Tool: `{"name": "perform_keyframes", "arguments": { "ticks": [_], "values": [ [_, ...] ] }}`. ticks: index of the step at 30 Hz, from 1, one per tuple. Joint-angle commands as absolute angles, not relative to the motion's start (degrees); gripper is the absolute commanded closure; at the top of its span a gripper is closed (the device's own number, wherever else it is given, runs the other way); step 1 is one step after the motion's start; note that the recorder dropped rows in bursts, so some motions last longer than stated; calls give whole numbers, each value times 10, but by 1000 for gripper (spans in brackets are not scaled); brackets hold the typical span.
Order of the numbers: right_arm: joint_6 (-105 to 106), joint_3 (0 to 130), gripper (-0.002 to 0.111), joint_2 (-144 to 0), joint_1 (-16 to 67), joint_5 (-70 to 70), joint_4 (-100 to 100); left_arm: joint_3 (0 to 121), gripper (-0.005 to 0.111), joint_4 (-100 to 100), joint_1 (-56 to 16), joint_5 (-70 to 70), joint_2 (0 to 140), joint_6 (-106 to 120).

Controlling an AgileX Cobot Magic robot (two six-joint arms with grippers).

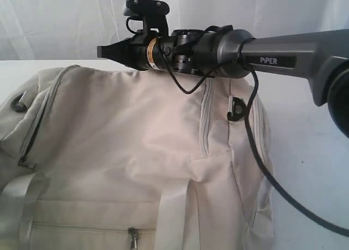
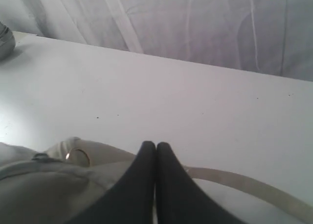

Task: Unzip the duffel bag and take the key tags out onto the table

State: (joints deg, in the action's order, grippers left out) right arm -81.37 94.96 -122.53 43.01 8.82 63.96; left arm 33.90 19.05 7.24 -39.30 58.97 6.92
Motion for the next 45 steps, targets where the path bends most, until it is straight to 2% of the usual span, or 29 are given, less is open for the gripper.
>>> {"name": "perform_keyframes", "arguments": {
  "ticks": [1, 4, 7, 13, 16, 22, 29, 32, 37, 41, 45],
  "values": [
    [-828, 921, 108, -1192, 428, 100, 667, 391, 107, 172, 73, -447, 587, 79],
    [-863, 899, 108, -1178, 428, 115, 706, 422, 106, 180, 73, -460, 587, 79],
    [-917, 880, 108, -1168, 428, 144, 767, 443, 95, 180, 73, -474, 587, 79],
    [-1103, 872, 108, -1159, 428, 241, 962, 455, 53, 198, 73, -525, 587, 84],
    [-1149, 872, 108, -1152, 428, 285, 999, 455, 41, 233, 73, -530, 587, 114],
    [-1174, 872, 108, -1138, 421, 376, 999, 502, 40, 346, 73, -475, 587, 177],
    [-1178, 845, 108, -1154, 421, 360, 999, 567, 40, 383, 73, -350, 603, 205],
    [-1180, 826, 108, -1155, 416, 365, 999, 603, 41, 383, 73, -356, 652, 209],
    [-1196, 803, 108, -1155, 376, 468, 999, 672, 41, 426, 73, -409, 788, 248],
    [-1184, 731, 108, -1155, 368, 479, 999, 680, 41, 510, 14, -395, 890, 394],
    [-1170, 669, 108, -1155, 368, 486, 999, 680, 41, 500, -61, -265, 943, 465]
  ]
}}
